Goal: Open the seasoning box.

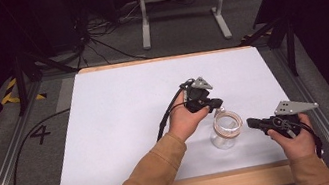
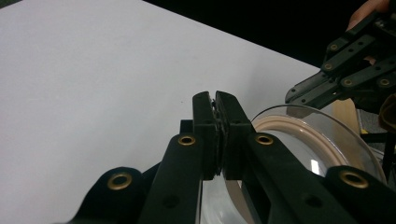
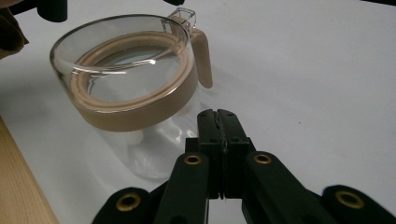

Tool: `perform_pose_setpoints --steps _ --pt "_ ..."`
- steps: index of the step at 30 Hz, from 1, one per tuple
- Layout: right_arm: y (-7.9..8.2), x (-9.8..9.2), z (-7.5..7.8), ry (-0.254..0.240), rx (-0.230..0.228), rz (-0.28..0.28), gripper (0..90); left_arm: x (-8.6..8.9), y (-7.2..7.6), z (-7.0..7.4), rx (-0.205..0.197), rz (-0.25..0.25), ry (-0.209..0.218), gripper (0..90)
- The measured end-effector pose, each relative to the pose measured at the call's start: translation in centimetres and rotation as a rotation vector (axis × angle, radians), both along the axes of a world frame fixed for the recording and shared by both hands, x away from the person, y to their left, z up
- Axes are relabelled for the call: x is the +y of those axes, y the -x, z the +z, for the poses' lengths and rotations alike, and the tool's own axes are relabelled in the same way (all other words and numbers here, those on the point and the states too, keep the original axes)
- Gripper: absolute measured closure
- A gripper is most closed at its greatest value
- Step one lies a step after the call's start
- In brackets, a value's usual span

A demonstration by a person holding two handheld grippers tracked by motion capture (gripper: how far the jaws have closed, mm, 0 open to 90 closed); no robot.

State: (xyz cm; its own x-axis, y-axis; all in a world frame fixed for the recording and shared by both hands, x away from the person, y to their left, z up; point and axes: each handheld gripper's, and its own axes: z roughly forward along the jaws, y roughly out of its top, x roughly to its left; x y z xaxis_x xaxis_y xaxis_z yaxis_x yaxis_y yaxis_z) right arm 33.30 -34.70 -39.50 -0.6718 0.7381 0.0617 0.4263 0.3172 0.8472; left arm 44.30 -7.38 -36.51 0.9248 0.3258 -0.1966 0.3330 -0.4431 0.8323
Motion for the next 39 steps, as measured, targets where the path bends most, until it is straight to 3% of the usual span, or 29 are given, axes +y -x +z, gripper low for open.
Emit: perform_pose_setpoints --steps 11,19,39 --pt "0.3 0.6 0.6 0.006 -0.009 0.033 90.0 -0.3 0.3 0.1 -0.011 0.004 -0.014 87.9" --pt "0.9 0.6 1.7 0.017 -0.03 0.045 90.0 -0.3 0.2 0.1 0.003 0.005 -0.011 88.0" --pt "1.0 1.6 1.9 0.078 0.008 0.075 90.0 -0.4 -0.1 -0.1 0.025 0.012 -0.003 88.3"
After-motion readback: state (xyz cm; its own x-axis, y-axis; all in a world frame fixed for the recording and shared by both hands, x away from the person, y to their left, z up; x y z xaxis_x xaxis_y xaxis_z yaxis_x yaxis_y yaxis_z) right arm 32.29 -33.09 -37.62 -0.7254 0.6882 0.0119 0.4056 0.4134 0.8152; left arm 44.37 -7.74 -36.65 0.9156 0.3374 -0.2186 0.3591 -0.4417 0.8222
